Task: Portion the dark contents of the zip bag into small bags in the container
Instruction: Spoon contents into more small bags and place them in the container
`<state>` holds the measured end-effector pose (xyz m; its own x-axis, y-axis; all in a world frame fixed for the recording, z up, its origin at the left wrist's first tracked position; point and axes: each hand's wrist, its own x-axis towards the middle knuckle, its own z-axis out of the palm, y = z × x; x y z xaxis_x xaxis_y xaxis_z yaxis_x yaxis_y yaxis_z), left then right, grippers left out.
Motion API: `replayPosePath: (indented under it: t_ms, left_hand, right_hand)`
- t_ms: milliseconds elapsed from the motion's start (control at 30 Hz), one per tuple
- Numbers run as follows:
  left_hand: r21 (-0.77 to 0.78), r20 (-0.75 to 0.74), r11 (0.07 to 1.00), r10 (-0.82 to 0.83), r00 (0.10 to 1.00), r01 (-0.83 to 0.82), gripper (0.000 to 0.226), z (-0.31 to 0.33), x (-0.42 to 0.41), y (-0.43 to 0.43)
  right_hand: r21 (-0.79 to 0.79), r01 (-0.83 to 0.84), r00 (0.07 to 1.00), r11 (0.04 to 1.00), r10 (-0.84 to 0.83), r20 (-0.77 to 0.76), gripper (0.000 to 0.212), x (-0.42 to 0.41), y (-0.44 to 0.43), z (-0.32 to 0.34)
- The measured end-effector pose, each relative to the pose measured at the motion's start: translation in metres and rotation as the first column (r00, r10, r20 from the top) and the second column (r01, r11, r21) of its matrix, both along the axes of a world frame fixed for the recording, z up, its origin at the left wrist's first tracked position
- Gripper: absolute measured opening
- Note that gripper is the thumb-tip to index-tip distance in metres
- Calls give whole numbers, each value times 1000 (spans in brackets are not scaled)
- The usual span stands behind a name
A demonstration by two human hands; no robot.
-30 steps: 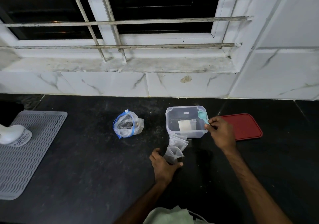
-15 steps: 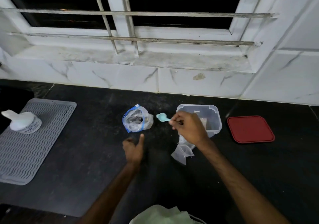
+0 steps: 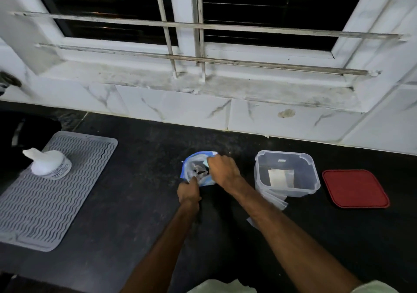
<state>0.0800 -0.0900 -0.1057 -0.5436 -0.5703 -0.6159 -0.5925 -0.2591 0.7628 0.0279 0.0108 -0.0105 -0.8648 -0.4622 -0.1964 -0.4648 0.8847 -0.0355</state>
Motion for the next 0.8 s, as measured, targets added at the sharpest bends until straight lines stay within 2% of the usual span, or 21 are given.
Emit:
replayPosePath:
  t_ms: [67, 133, 300, 400, 533, 667, 800]
  left_hand:
    - [-31, -40, 999, 39, 998, -40, 18, 3, 0, -6]
    - [-37, -83, 997, 69, 994, -72, 5, 5, -1, -8]
    - [-42, -209, 997, 60, 976, -71, 12, 9, -3, 0]
    - [-22, -296, 999, 25, 955, -33, 21, 12, -5, 9]
    - [-136, -315, 991, -38, 948, -6, 16, 21, -9, 8]
    - [-240, -321, 971, -93, 942, 14, 16, 27, -9, 10]
    - [-131, -355, 990, -102, 929, 58, 40, 25, -4, 20]
  right_hand:
    - [22, 34, 999, 999, -34, -6, 25, -1, 4, -1]
    - [31, 63, 998, 998, -63, 4, 24, -2, 8, -2]
    - [-29, 74, 997, 997, -74, 2, 23, 6, 4, -2]
    - [-9, 33, 999, 999, -32, 13, 21, 9, 5, -5]
    - [44, 63, 998, 997, -64, 21, 19, 7, 21, -8]
    - [16, 53, 998, 998, -54, 25, 18, 10, 23, -8]
    - [-37, 3, 1000, 999, -3, -17, 23, 12, 23, -10]
